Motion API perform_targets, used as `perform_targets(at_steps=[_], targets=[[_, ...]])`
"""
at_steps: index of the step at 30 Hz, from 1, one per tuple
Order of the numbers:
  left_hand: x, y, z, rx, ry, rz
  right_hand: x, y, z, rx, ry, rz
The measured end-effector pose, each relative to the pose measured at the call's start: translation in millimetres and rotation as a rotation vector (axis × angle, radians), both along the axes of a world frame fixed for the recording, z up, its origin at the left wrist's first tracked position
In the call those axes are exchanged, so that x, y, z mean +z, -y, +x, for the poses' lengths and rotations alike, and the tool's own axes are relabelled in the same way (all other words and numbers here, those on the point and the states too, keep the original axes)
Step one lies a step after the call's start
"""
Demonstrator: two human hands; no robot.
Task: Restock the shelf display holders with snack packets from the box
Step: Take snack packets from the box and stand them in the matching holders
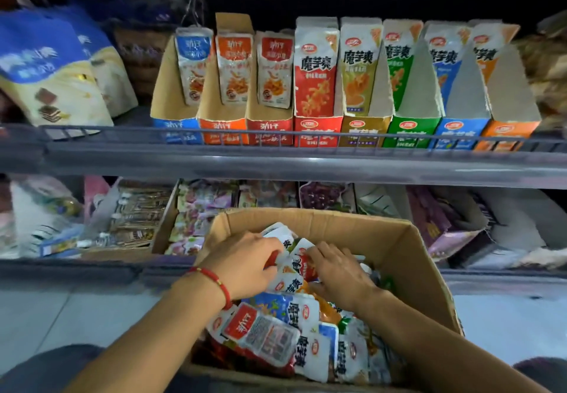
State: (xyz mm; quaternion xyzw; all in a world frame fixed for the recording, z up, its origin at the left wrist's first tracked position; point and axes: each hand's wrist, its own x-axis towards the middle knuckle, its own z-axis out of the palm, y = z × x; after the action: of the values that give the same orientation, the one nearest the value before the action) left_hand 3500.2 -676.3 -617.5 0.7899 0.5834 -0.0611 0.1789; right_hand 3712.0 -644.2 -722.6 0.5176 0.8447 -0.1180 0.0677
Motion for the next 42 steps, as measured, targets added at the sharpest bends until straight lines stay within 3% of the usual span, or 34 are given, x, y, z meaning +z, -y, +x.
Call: perform_targets(at_steps=[4, 7, 13, 20, 22, 27, 33, 36, 42], targets=[[7, 0, -4, 0.010, -0.019, 0.013, -3, 0, -1, -0.093, -0.078, -0.104], [9, 2, -8, 0.012, -0.035, -0.015, 6, 0, -3, -0.100, -0.165, -0.024], [10, 4, -9, 0.026, -0.039, -0.010, 10, 32, -20, -0.058, -0.179, -0.398], [4, 1, -9, 0.021, 0.015, 0.034, 65, 8, 2, -0.047, -0.343, -0.243], [3, 1, -3, 0.040, 0.122, -0.082, 93, 8, 17, -0.046, -0.475, -0.228], [11, 2, 12, 0.225, 0.682, -0.358, 127, 11, 39, -0.335, -0.962, -0.321], [11, 12, 22, 0.400, 1.128, -0.412, 125, 21, 40, -0.553, -1.163, -0.268], [13, 15, 22, 0.347, 1.218, -0.493, 129, 26, 44, -0.638, -1.246, -0.224], [25, 6, 31, 0.310, 1.103, -0.315, 158, 30, 65, -0.656, -1.233, 0.011]])
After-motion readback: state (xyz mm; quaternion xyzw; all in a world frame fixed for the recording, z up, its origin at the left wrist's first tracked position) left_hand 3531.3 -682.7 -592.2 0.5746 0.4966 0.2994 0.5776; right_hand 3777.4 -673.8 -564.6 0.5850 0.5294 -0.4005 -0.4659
